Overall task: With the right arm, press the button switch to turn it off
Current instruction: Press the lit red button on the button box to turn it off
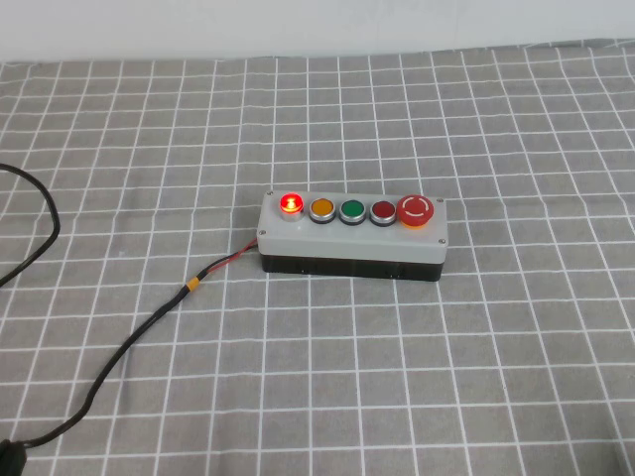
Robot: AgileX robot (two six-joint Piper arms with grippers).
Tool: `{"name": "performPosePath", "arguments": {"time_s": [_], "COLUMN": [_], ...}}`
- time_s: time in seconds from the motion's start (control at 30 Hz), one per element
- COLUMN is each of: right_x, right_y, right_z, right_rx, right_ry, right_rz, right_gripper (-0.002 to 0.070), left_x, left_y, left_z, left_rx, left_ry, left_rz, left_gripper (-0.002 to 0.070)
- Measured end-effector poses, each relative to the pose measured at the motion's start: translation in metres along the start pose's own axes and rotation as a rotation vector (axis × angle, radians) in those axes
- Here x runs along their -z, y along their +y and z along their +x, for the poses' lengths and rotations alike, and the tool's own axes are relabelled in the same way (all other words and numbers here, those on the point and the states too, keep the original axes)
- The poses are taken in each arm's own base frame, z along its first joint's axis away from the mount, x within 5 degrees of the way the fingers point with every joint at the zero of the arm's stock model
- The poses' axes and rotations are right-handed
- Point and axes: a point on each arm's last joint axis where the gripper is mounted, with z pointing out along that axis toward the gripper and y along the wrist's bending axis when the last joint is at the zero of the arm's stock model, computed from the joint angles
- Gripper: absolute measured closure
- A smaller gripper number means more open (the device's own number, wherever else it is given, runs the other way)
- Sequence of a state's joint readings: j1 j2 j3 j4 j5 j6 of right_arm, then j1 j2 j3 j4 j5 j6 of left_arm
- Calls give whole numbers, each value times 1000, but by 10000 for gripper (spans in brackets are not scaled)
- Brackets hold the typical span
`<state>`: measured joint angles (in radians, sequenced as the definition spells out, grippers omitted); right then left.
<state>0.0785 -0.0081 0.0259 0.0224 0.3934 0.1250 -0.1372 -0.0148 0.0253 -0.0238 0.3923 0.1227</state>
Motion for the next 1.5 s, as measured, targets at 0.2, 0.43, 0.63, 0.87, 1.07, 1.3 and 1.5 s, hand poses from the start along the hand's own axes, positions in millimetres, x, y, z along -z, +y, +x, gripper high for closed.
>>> {"name": "performPosePath", "arguments": {"time_s": [0.2, 0.43, 0.63, 0.87, 1.07, 1.3, 1.5], "right_x": [0, 0, 0, 0, 0, 2, 12], "right_y": [0, 0, 0, 0, 0, 2, 6], "right_z": [0, 0, 0, 0, -1, -18, -45], "right_rx": [0, 0, 0, 0, 0, 0, 0], "right_ry": [0, 0, 0, 0, -7, -204, -514], "right_rz": [0, 0, 0, 0, -1, -26, -65], "right_gripper": [692, 692, 692, 692, 692, 692, 692], "left_x": [0, 0, 0, 0, 0, 0, 0], "left_y": [0, 0, 0, 0, 0, 0, 0], "left_z": [0, 0, 0, 0, 0, 0, 0], "left_rx": [0, 0, 0, 4, 4, 4, 4], "left_ry": [0, 0, 0, 0, 0, 0, 0], "left_rz": [0, 0, 0, 2, 2, 2, 2], "left_gripper": [678, 678, 678, 678, 678, 678, 678]}}
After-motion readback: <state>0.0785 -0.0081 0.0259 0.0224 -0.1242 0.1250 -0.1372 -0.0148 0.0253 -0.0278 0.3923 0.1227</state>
